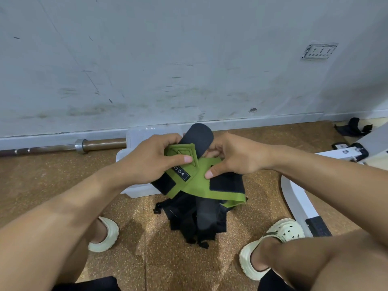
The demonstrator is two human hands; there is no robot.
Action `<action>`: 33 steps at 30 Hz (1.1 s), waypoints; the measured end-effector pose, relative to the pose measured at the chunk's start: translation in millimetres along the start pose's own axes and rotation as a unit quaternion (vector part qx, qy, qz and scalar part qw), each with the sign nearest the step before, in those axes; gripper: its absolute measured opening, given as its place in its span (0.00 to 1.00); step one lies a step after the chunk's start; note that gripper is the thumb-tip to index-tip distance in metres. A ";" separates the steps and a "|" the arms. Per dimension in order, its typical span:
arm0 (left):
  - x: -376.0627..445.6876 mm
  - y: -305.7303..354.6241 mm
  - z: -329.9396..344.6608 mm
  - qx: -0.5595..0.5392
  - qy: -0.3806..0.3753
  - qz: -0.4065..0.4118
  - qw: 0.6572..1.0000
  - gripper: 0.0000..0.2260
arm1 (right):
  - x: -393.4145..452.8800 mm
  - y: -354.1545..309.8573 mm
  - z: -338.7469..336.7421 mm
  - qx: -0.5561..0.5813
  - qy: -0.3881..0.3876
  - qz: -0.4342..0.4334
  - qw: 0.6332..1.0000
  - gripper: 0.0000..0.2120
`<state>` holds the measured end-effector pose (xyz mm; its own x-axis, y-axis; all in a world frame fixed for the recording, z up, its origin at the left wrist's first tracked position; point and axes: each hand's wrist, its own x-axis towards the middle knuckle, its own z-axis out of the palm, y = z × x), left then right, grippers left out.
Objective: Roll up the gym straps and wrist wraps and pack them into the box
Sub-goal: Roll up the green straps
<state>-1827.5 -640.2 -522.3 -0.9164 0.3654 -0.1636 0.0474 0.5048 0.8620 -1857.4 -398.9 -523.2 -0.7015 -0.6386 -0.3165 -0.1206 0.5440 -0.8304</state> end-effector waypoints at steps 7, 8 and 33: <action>3.4 -4.8 -1.8 0.017 -0.019 0.012 1.000 0.06 | -4.1 -3.5 -9.5 0.033 0.006 0.061 0.998 0.19; 4.1 -4.4 -2.7 0.018 -0.004 0.012 1.000 0.05 | -4.9 -5.6 -13.1 0.023 0.004 0.071 0.997 0.19; 15.7 -38.3 0.2 0.004 0.221 -0.027 0.975 0.12 | -35.3 -12.1 -51.3 0.114 0.081 0.093 0.986 0.12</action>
<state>-1843.6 -653.7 -558.0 -0.9993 -0.0342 0.0159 -0.0043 0.5214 0.8533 -1867.2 -355.1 -478.4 -0.8017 -0.4337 -0.4113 0.1691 0.4954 -0.8520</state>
